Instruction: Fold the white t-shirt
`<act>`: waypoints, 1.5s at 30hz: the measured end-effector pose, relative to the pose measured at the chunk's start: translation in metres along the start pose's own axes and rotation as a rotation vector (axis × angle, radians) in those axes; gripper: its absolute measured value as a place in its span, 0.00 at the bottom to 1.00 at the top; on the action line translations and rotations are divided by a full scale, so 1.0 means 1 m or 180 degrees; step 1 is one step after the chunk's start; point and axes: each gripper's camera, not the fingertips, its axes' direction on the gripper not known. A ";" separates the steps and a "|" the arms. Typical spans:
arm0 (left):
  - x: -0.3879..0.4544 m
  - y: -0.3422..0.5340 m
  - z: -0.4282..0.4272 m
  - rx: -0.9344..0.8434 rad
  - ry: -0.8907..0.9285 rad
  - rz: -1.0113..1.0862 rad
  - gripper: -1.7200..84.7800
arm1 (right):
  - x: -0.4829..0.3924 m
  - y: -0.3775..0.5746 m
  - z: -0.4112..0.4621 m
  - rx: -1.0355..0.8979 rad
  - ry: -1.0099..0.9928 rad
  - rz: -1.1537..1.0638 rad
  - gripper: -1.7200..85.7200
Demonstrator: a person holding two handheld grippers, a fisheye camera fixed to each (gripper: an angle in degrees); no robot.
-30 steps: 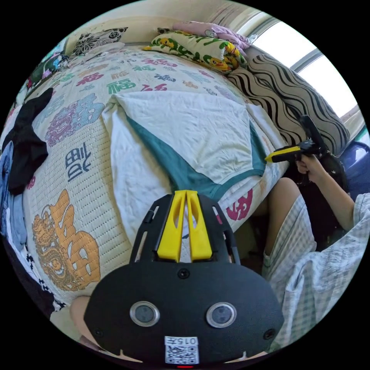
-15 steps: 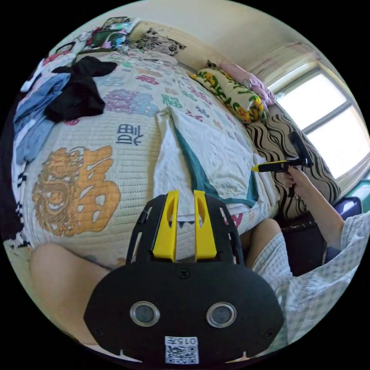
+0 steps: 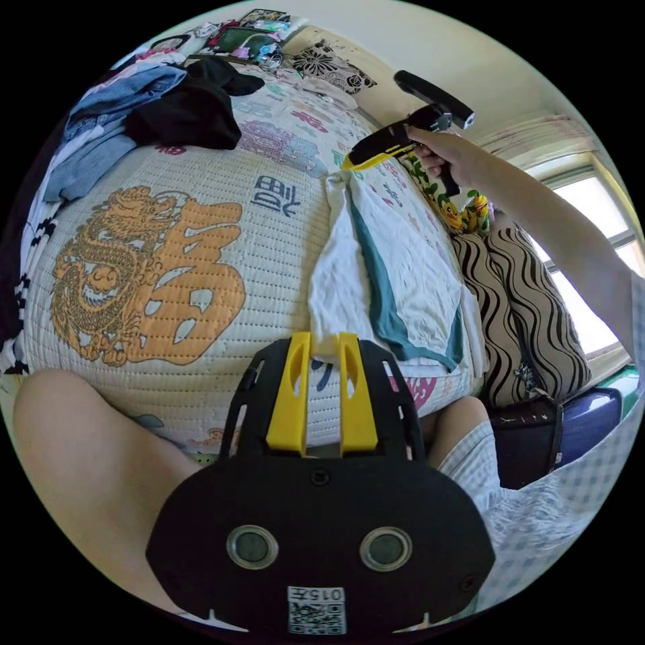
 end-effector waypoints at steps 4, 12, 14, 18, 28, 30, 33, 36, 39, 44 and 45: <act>-0.010 0.004 -0.002 -0.0013 0.0138 -0.0088 0.04 | -0.010 -0.035 0.020 -0.0515 0.0286 -0.0080 0.11; -0.019 0.022 -0.028 0.0366 0.0548 -0.0227 0.02 | -0.006 -0.052 0.005 -0.0532 0.0432 -0.0111 0.06; -0.021 0.029 -0.042 0.0510 0.0644 -0.0261 0.01 | 0.001 -0.053 -0.003 -0.0427 0.0287 0.0017 0.06; -0.042 0.048 -0.086 0.1008 0.0853 -0.0577 0.01 | 0.009 -0.051 -0.040 0.0152 -0.0387 0.0137 0.06; 0.056 0.063 -0.114 0.1036 0.0967 0.0693 0.01 | 0.069 0.046 -0.068 0.0825 -0.0969 -0.0105 0.06; 0.107 0.065 -0.087 0.0900 0.1037 0.1074 0.01 | 0.124 0.105 -0.062 0.1093 -0.1444 0.0050 0.06; 0.169 0.065 -0.048 0.0743 0.1135 0.1536 0.01 | 0.197 0.189 -0.040 0.1409 -0.1847 0.0270 0.06; 0.232 0.064 0.002 0.0505 0.1079 0.2033 0.02 | 0.267 0.271 0.004 0.1681 -0.2119 0.0500 0.06; 0.285 0.067 0.064 0.0215 0.0992 0.2373 0.02 | 0.327 0.338 0.064 0.1899 -0.2425 0.0782 0.06; 0.343 0.077 0.165 -0.0250 0.0695 0.2711 0.02 | 0.391 0.402 0.165 0.1912 -0.2799 0.1196 0.06; 0.353 0.079 0.185 -0.0361 0.0650 0.2741 0.02 | 0.400 0.411 0.183 0.1957 -0.2910 0.1190 0.06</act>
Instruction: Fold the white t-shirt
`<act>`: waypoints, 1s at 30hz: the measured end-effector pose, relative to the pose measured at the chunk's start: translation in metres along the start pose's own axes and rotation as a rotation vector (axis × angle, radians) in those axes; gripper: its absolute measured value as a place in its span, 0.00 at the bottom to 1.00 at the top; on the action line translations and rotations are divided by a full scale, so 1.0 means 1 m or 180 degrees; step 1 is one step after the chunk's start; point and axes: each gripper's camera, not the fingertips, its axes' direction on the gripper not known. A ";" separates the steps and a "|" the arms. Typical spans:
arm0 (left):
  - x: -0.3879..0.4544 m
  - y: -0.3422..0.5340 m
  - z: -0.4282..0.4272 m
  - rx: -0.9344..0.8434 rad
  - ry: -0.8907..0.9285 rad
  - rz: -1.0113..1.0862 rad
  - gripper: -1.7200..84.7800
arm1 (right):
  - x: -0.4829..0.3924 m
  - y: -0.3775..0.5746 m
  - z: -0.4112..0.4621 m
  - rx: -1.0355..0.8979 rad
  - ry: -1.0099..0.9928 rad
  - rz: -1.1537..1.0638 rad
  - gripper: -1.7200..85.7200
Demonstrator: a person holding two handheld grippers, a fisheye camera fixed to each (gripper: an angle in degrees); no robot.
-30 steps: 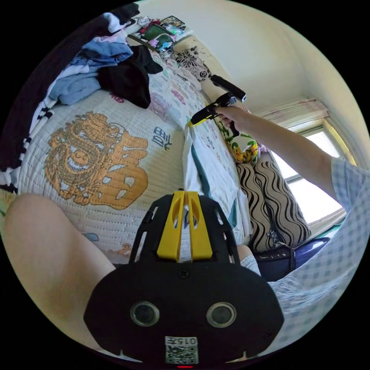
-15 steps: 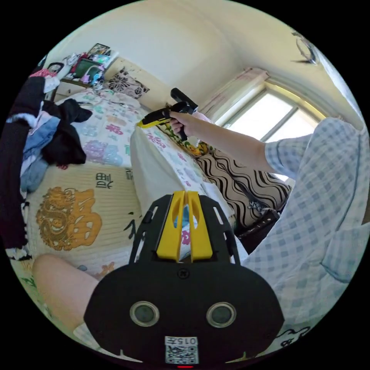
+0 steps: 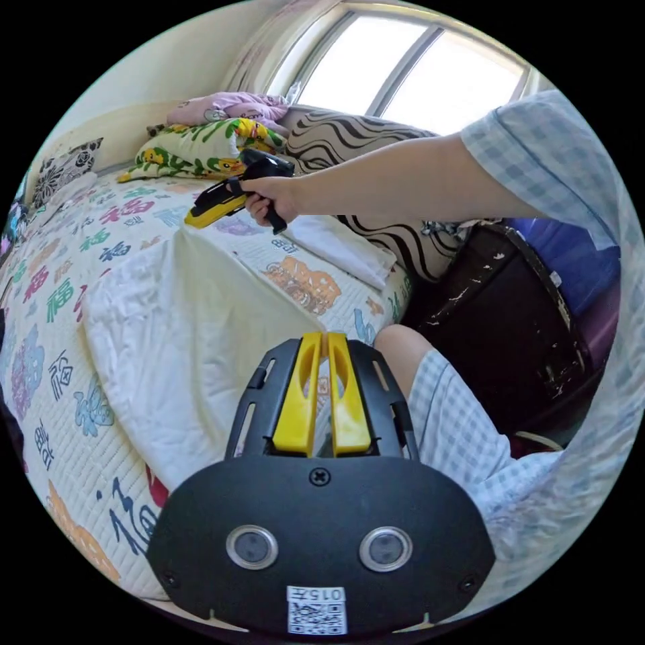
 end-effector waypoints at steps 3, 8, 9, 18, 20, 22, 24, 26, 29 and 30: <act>0.002 -0.011 0.043 -0.0203 -0.0062 -0.0035 0.03 | 0.036 0.017 -0.008 0.0050 -0.0169 0.0023 0.07; -0.002 -0.026 0.107 -0.0542 0.0247 0.0063 0.09 | 0.063 0.046 -0.042 0.0297 0.0197 0.0149 0.09; -0.005 -0.030 0.117 -0.0609 0.0357 0.0135 0.11 | 0.060 0.054 -0.052 0.0377 0.0323 0.0157 0.09; -0.098 -0.038 0.066 -0.0248 0.0167 -0.0201 0.09 | 0.000 0.082 -0.018 -0.0166 0.1061 -0.0687 0.08; -0.115 -0.028 0.077 -0.0455 0.0063 -0.0326 0.09 | 0.013 0.079 -0.002 -0.0254 0.1345 -0.0552 0.06; -0.125 -0.017 0.096 -0.0701 -0.0070 -0.0351 0.08 | 0.034 0.079 0.007 -0.0281 0.1707 -0.0305 0.03; -0.132 -0.005 0.121 -0.0866 -0.0238 -0.0346 0.08 | 0.057 0.086 0.003 -0.0192 0.1550 -0.0039 0.02; -0.140 -0.004 0.122 -0.0756 -0.0185 -0.0465 0.08 | 0.059 0.101 -0.011 -0.0012 0.1331 0.0024 0.02; -0.161 -0.011 0.107 -0.0557 0.0039 -0.0567 0.09 | 0.051 0.141 -0.039 0.0179 0.1250 -0.0114 0.02; -0.174 -0.014 0.093 -0.0306 -0.0049 -0.0651 0.09 | 0.050 0.159 -0.048 0.0238 0.1249 -0.0154 0.02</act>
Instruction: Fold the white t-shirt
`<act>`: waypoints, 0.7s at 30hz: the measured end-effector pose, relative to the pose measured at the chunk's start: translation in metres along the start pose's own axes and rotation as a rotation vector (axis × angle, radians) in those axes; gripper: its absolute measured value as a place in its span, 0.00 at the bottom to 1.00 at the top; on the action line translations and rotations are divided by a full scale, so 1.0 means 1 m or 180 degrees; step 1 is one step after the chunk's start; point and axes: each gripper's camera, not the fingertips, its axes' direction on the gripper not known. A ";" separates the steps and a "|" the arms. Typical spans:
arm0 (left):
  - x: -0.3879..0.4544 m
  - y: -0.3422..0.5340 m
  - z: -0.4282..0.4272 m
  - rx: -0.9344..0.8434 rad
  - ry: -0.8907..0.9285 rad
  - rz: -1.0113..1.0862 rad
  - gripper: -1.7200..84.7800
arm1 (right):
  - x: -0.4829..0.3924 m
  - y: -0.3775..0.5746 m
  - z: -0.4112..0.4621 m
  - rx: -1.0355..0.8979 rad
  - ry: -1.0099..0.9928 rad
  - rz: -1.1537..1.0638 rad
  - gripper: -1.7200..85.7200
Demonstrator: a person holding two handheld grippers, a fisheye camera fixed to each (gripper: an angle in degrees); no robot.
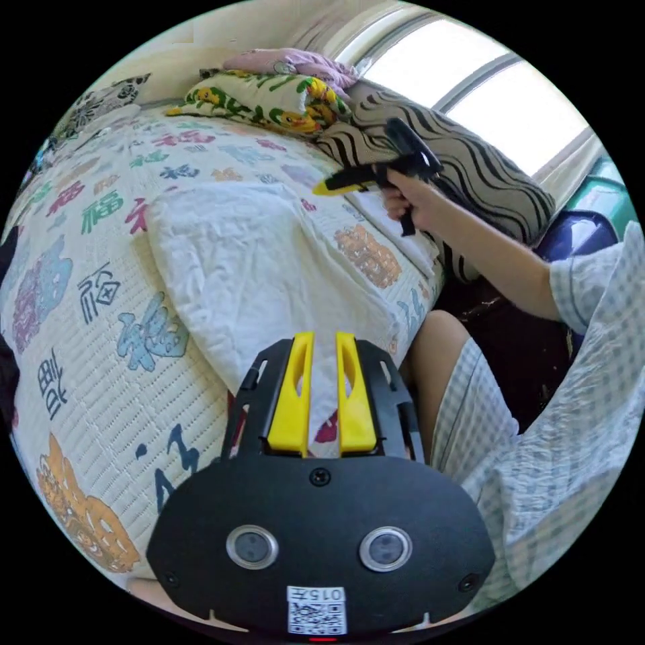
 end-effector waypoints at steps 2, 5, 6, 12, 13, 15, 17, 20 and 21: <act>-0.024 -0.013 -0.018 0.0326 -0.0069 -0.0146 0.09 | -0.001 0.026 -0.005 -0.0022 -0.0141 -0.0107 0.02; -0.061 -0.043 -0.020 0.0475 0.0090 -0.0178 0.07 | -0.011 0.067 0.018 -0.0589 -0.0545 -0.0292 0.02; -0.070 -0.054 -0.006 0.0248 0.0172 -0.0102 0.06 | -0.014 0.085 0.029 -0.0732 -0.0487 -0.0316 0.02; -0.101 -0.049 0.042 -0.0396 -0.0399 -0.0005 0.04 | 0.021 0.146 0.043 -0.0885 -0.0331 0.0254 0.02; -0.105 -0.049 0.040 -0.0392 -0.0350 -0.0018 0.04 | 0.023 0.147 0.040 -0.0888 -0.0336 0.0250 0.02; -0.123 -0.055 0.023 -0.0296 -0.0348 -0.0088 0.06 | 0.029 0.144 0.020 -0.0717 -0.0281 0.0179 0.03; -0.142 -0.059 -0.001 0.0196 -0.0388 -0.0239 0.08 | 0.041 0.132 0.000 -0.0394 -0.0274 0.0218 0.05; -0.191 -0.079 -0.015 0.0534 -0.0399 -0.0656 0.12 | 0.067 0.100 -0.021 0.0114 -0.0438 0.0297 0.11; -0.213 -0.089 -0.010 0.0547 -0.0276 -0.0810 0.13 | 0.078 0.087 -0.021 0.0167 -0.0503 0.0338 0.12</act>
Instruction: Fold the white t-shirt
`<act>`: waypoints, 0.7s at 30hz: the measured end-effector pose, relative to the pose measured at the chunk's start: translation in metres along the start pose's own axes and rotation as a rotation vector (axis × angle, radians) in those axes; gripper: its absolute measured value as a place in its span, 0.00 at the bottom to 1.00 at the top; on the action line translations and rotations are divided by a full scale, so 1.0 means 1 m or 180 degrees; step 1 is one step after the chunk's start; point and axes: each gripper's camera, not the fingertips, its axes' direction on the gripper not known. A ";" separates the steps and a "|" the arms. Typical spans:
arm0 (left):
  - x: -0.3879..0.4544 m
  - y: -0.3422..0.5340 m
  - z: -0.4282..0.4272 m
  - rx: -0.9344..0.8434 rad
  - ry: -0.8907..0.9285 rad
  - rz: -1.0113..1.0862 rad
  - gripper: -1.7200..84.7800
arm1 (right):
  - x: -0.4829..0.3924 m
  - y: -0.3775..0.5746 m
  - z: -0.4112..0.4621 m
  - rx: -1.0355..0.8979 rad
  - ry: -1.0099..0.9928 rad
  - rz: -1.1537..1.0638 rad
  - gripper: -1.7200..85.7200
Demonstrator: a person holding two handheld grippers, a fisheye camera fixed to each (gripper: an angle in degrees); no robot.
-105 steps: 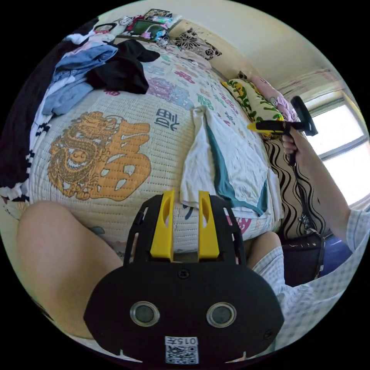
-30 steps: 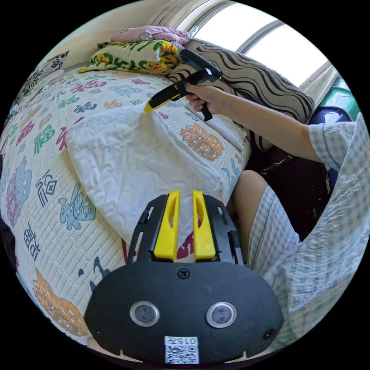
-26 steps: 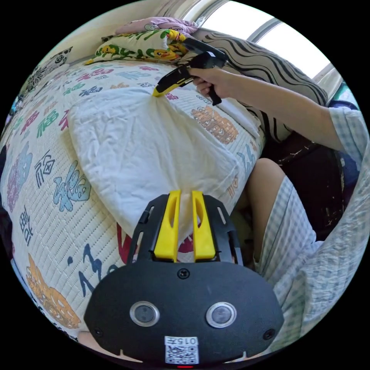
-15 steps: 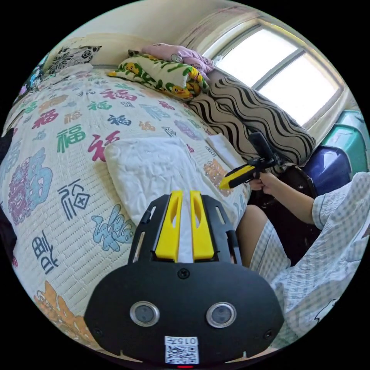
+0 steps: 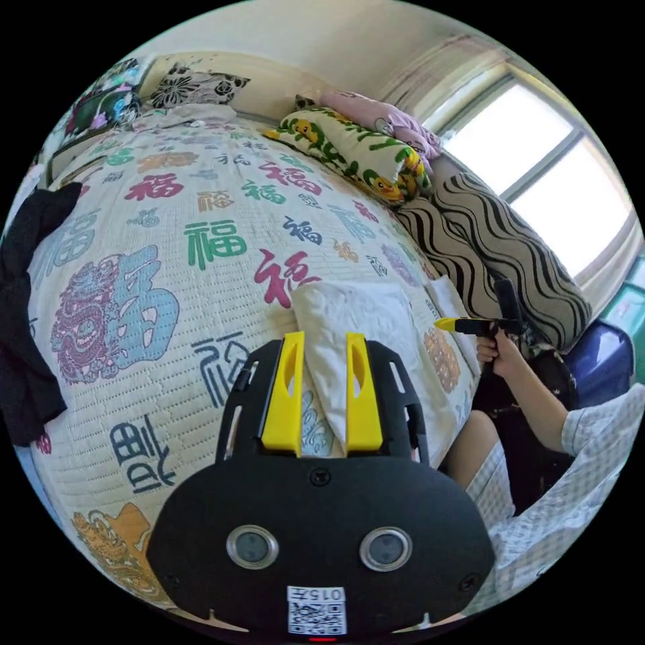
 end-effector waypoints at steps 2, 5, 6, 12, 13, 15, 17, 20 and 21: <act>-0.024 -0.018 0.021 -0.0181 0.0220 -0.0159 0.13 | 0.015 -0.018 0.004 -0.0007 -0.0018 0.0077 0.13; -0.045 -0.036 0.050 -0.0415 0.0411 -0.0181 0.13 | 0.033 -0.034 0.015 -0.0243 0.0112 0.0124 0.15; -0.051 -0.040 0.056 -0.0431 0.0473 -0.0157 0.13 | 0.039 -0.035 0.017 -0.0306 0.0097 0.0157 0.15; -0.088 -0.045 0.070 -0.0394 0.0880 -0.0316 0.12 | 0.062 -0.021 0.007 -0.0292 -0.0208 0.0231 0.12; -0.090 -0.045 0.069 -0.0374 0.0887 -0.0322 0.12 | 0.063 -0.019 0.005 -0.0297 -0.0205 0.0210 0.12; -0.089 -0.044 0.067 -0.0334 0.0766 -0.0213 0.13 | 0.059 -0.010 -0.003 -0.0252 -0.0136 0.0012 0.09; -0.086 -0.043 0.065 -0.0299 0.0637 -0.0094 0.14 | 0.054 -0.002 -0.005 -0.0241 -0.0124 -0.0143 0.08; -0.089 -0.044 0.068 -0.0261 0.0599 -0.0082 0.14 | 0.044 0.012 -0.014 -0.0169 0.0062 -0.0279 0.06; -0.092 -0.045 0.071 -0.0272 0.0616 -0.0107 0.14 | 0.041 0.018 -0.021 -0.0119 0.0112 -0.0334 0.05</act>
